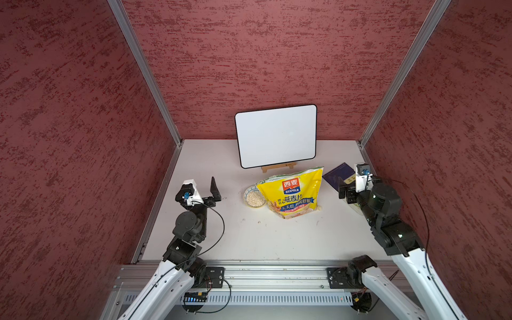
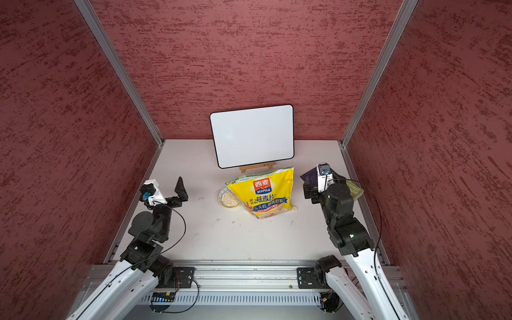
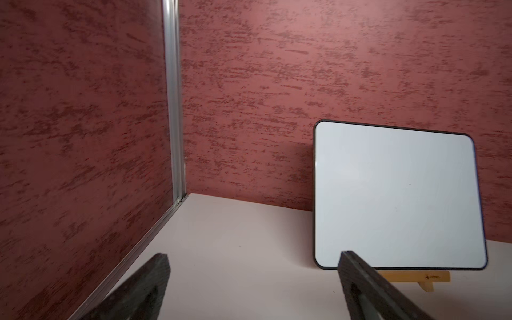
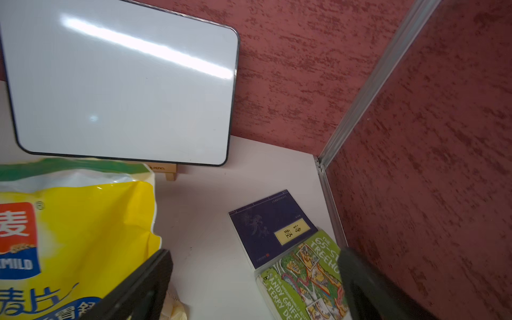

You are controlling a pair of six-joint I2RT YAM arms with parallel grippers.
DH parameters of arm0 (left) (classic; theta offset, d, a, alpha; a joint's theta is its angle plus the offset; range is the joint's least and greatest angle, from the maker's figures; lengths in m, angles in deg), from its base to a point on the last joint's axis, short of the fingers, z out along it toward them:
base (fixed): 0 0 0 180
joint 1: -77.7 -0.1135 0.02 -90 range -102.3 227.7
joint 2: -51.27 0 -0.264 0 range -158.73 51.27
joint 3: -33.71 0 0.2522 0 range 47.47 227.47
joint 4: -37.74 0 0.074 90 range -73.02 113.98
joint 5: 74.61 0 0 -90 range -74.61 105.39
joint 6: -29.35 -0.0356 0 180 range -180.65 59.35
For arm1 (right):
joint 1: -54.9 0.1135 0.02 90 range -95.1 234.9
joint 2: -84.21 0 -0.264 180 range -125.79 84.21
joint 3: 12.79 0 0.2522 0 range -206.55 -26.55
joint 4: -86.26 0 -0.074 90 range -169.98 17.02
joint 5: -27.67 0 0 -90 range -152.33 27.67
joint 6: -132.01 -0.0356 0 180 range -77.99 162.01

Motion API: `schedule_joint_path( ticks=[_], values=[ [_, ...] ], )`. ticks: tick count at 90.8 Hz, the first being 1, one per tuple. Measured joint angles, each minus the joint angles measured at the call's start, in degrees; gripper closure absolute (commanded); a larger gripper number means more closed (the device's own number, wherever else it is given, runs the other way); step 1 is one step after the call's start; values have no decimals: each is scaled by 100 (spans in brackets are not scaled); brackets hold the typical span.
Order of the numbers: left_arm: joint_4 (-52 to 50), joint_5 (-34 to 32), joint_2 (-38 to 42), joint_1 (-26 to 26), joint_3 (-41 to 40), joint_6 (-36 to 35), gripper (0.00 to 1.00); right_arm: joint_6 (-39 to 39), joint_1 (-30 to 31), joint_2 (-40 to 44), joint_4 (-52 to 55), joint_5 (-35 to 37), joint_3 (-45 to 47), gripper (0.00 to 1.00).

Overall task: Pour the oats into the breakfast bowl
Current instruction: Reset both arms

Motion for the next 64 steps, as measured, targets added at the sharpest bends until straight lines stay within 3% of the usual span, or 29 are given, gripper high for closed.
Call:
schedule_joint_path(
  ticks=[14, 28, 42, 64],
  values=[
    [-557, -682, 254, -197, -415, 492, 0, -544, -59, 98, -848, 391, 1447, 1],
    [-570, -820, -17, -505, -603, 603, 0, -636, -68, -577, -2516, 568, 2673, 1],
    [-109, -413, -846, -984, -638, 590, 0, -531, -133, -2024, -4621, 551, 3230, 1],
    [1121, 686, -1947, -1611, -879, 463, 0, -201, -341, -4459, -8181, 140, 3309, 1]
  ],
)
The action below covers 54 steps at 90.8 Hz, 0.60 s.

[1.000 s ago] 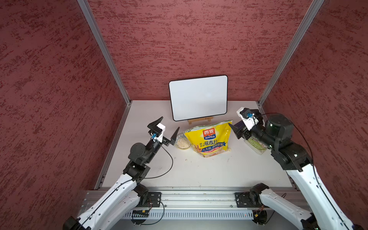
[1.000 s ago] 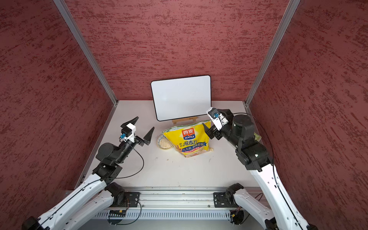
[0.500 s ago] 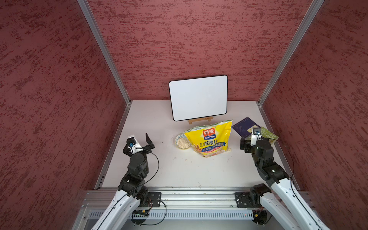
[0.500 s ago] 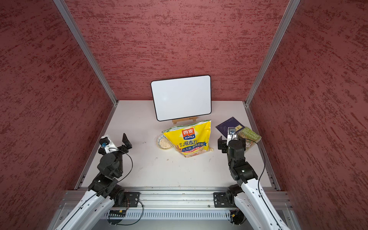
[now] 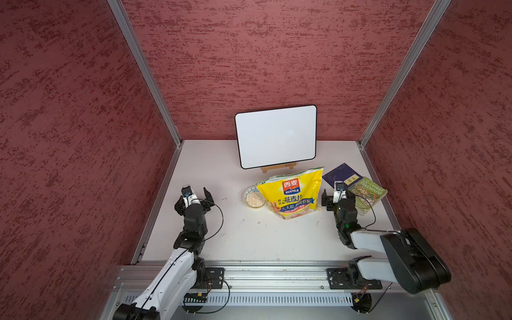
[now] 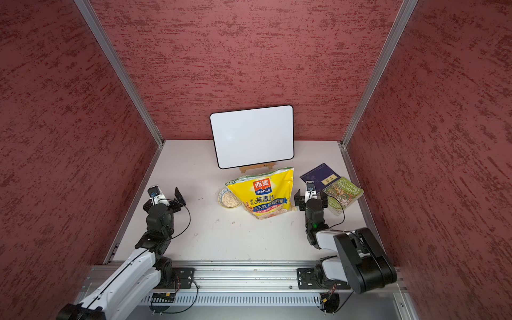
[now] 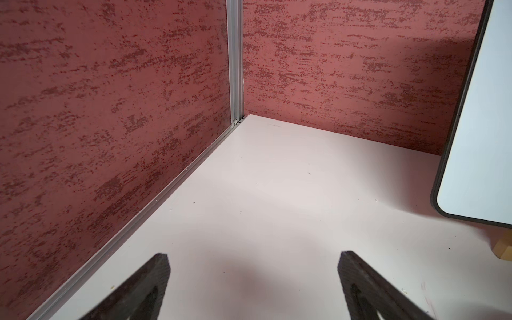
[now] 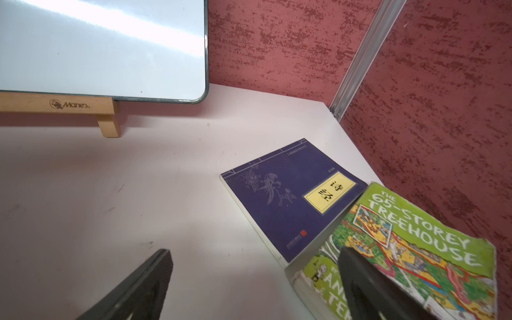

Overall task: Pour the oats into the breakfast bowl
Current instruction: Reset both arms

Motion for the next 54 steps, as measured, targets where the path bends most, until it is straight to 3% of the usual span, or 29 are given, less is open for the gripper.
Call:
schedule_joint_path(
  ticks=[14, 26, 40, 54],
  values=[
    [863, 586, -651, -170, -59, -136, 0, -9, -317, -1119, -1056, -407, -74, 1],
    [1762, 953, -1471, -219, -57, -286, 0, -96, -520, -1032, -866, -750, -378, 1],
    [3010, 1355, -3051, -229, 13, -570, 0, -350, -892, -898, -168, -1145, -1141, 1],
    [3947, 1709, -4378, -343, 289, -772, 0, -516, -1060, -839, 175, -1370, -1224, 1]
  ],
)
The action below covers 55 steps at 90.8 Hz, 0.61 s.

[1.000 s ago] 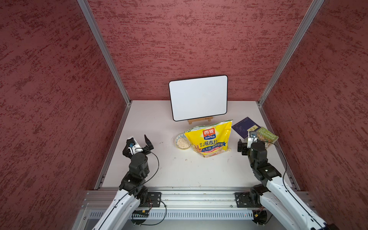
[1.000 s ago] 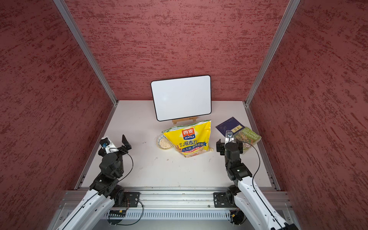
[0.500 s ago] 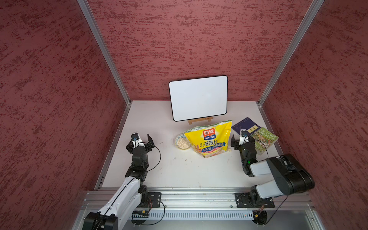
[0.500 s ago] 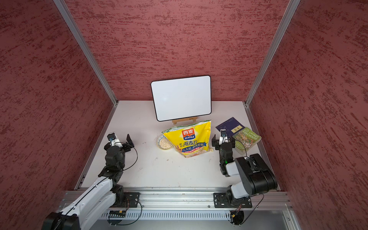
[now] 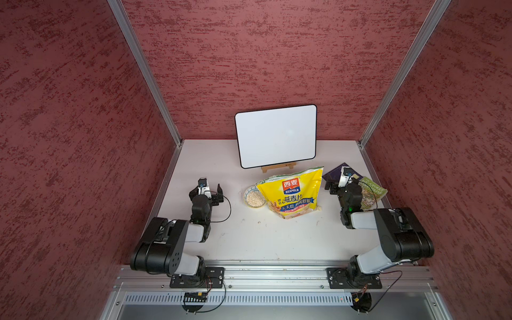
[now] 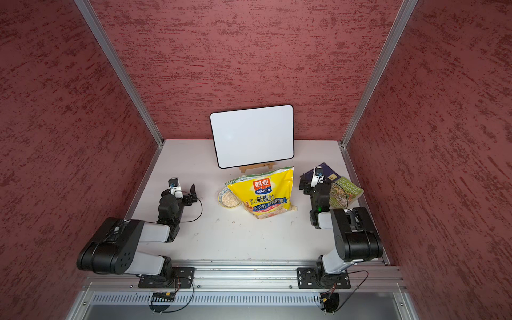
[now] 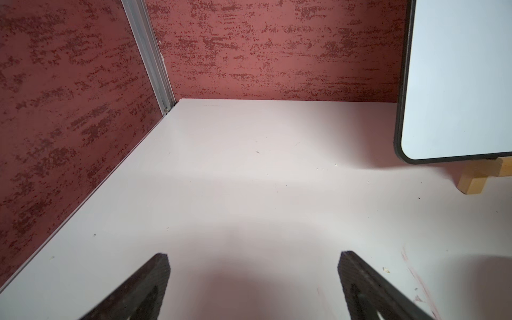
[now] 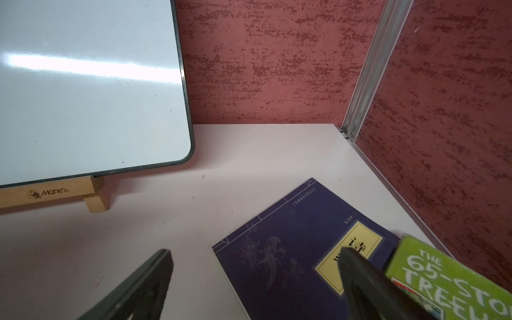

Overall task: Pour the oats into the breakfast bowl
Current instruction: Reset both arms

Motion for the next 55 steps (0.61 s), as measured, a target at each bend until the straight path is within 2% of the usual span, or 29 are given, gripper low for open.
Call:
schedule_joint_path(
  ticks=[6, 30, 55],
  values=[
    [50, 133, -229, -63, 116, -20, 0, -28, -11, 0, 105, -57, 2, 1],
    [-446, 804, -166, -680, 887, 232, 0, -74, -13, 0, 251, -164, 0, 1],
    [-708, 1014, -157, -704, 887, 310, 0, -72, -13, 0, 260, -179, 0, 1]
  ],
)
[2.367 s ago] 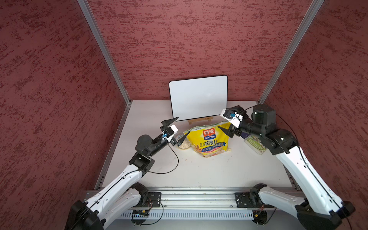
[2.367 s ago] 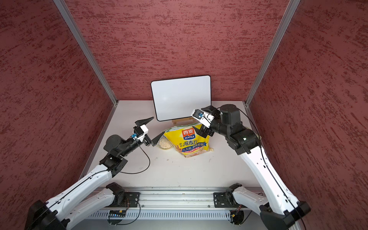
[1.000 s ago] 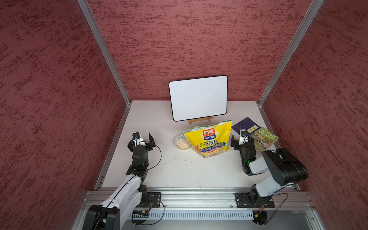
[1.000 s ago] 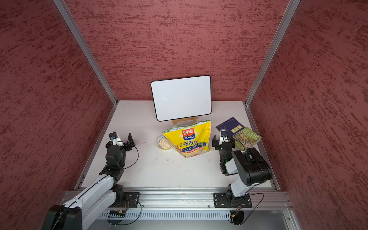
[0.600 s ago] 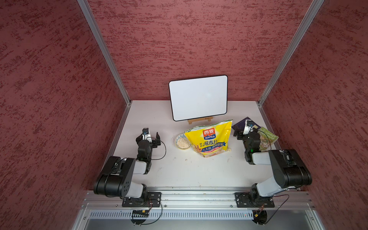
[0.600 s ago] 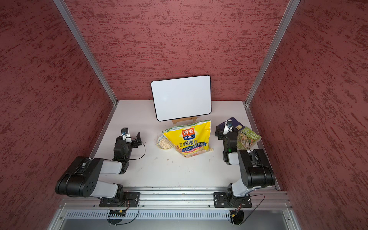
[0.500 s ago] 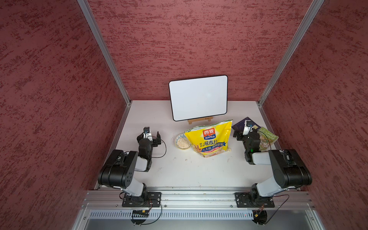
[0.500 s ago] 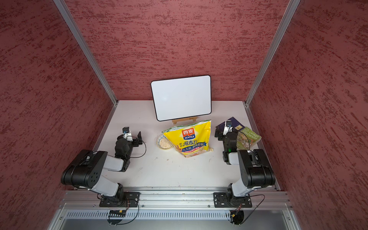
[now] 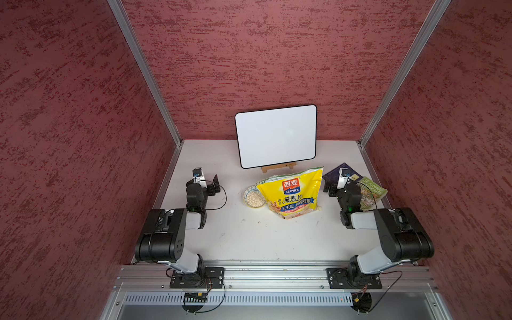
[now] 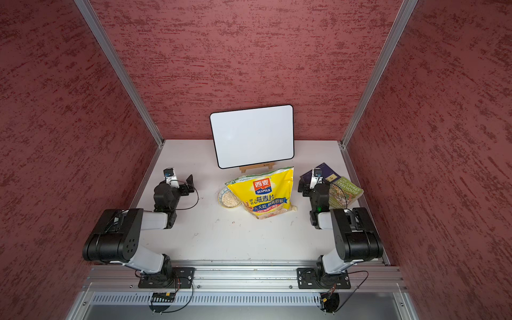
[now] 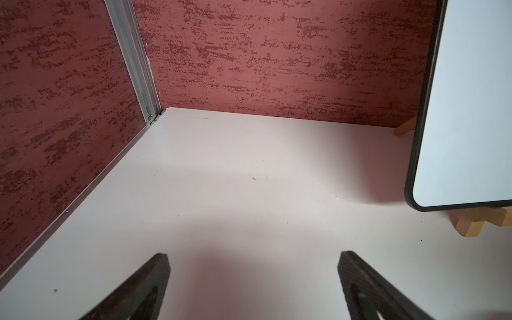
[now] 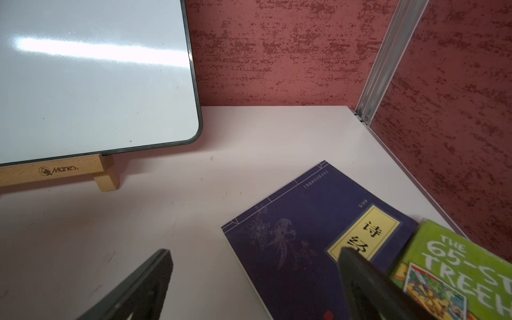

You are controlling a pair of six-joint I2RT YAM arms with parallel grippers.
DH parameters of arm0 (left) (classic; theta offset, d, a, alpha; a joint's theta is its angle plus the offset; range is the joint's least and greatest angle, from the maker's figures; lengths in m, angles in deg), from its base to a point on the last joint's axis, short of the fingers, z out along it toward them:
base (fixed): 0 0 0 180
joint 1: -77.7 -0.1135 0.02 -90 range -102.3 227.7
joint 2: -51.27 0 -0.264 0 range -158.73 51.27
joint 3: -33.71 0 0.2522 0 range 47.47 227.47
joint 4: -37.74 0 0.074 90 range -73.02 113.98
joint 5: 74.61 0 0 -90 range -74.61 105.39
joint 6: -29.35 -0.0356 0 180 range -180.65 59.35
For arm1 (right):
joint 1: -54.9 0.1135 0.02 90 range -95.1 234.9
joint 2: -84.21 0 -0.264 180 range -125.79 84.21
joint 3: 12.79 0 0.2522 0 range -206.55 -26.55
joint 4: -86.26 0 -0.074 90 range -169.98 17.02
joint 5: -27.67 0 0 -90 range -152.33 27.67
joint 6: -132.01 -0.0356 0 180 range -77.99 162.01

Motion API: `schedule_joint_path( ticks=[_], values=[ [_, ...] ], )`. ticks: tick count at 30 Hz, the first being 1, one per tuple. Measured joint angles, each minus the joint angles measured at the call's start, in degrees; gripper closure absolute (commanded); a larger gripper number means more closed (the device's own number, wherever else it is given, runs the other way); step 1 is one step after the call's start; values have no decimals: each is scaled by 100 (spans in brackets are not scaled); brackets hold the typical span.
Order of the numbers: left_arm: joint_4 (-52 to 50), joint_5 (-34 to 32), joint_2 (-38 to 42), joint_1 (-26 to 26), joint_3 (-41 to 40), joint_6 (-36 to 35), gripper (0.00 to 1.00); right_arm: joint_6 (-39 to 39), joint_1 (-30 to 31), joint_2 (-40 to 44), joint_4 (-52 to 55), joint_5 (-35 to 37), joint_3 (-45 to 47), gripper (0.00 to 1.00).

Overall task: Pour the oats into the breakfast bowl
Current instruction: Reset both arms

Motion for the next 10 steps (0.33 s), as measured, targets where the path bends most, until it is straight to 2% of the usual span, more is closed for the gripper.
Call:
schedule_joint_path(
  ticks=[10],
  values=[
    [-35, 17, 0, 0, 0, 0, 0, 0, 0, 0, 9, -4, 0, 1]
  ],
)
